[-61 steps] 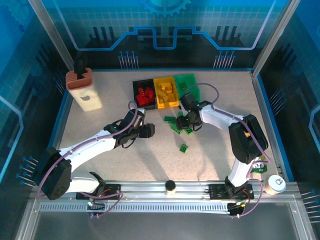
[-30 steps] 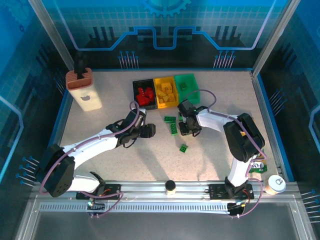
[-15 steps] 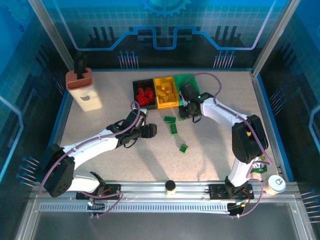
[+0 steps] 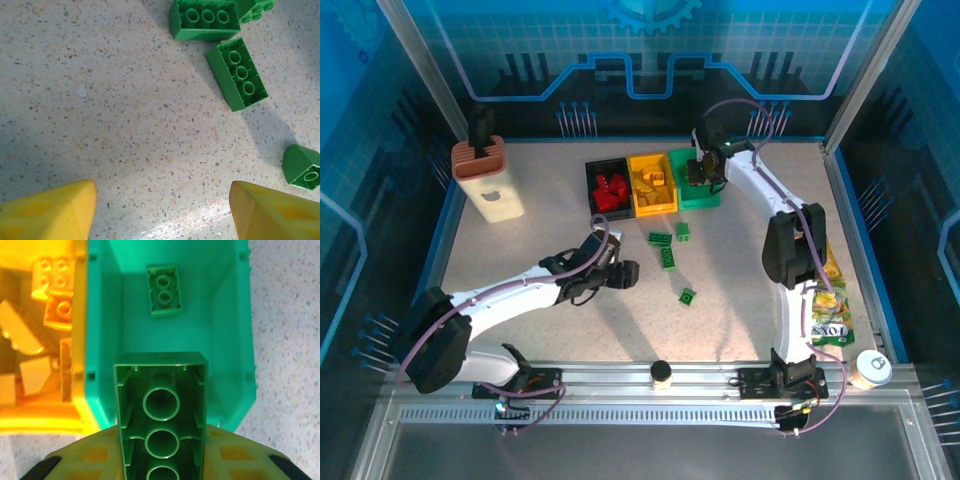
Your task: Sort the legos into containers by color
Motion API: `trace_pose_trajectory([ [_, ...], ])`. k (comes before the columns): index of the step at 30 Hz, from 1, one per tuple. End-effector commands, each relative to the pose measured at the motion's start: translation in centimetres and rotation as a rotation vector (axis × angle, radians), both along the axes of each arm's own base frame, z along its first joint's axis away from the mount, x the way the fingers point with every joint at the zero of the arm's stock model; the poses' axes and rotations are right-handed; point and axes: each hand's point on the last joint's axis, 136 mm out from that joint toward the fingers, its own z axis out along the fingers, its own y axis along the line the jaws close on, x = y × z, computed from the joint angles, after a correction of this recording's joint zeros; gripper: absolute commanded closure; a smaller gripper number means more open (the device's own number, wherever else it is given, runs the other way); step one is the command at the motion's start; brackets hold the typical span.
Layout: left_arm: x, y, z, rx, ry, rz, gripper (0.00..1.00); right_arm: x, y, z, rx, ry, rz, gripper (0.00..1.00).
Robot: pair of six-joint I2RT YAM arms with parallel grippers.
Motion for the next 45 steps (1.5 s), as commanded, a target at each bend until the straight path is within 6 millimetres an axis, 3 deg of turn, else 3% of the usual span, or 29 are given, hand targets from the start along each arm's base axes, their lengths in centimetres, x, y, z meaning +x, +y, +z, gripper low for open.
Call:
trace_pose_trajectory([
  [1,-0.3,-0.1,-0.7,0.006,0.013,0.008,0.29,1.1,-0.1,-1.2,-0.017,0.055,0.010,0.73],
  [2,-0.3,-0.3,-0.7,0.005,0.012,0.005,0.29,1.6,0.0,-1.5,-0.022,0.059,0.008,0.66],
  [3,-0.2,-0.5,-0.7,0.005,0.012,0.003,0.29,2.0,-0.1,-1.6,-0.031,0.063,0.001,0.53],
  [4,-0.1,-0.7,-0.7,0.007,0.014,0.001,0.29,2.1,-0.1,-1.6,-0.038,0.067,-0.009,0.32],
  [6,0.3,-1.1,-0.5,0.004,0.014,-0.004,0.29,2.0,-0.3,-0.8,-0.058,0.051,-0.029,0.24],
  [10,1.2,-2.5,-0.7,-0.008,0.026,-0.026,0.28,0.3,0.0,1.2,-0.030,-0.031,-0.028,0.17],
  [16,2.7,-4.9,-1.0,-0.027,0.054,-0.051,0.27,-4.4,-0.9,2.5,0.018,-0.051,-0.030,0.17],
  [25,4.6,-8.2,-2.4,-0.035,0.128,-0.084,0.27,-11.2,-2.6,0.3,0.075,-0.031,-0.068,0.17],
  [34,5.5,-10.8,-4.4,0.030,0.192,-0.114,0.28,-14.9,-3.3,-1.5,0.114,-0.011,-0.088,0.18],
  [41,5.8,-10.9,-7.1,0.156,0.233,-0.091,0.32,-16.6,-4.1,-2.4,0.118,-0.008,-0.109,0.18],
  [43,5.9,-10.8,-7.7,0.196,0.235,-0.090,0.35,-17.0,-4.3,-2.7,0.121,-0.005,-0.114,0.18],
  [45,6.0,-10.7,-7.7,0.231,0.225,-0.088,0.46,-17.3,-4.4,-2.9,0.123,-0.004,-0.117,0.18],
])
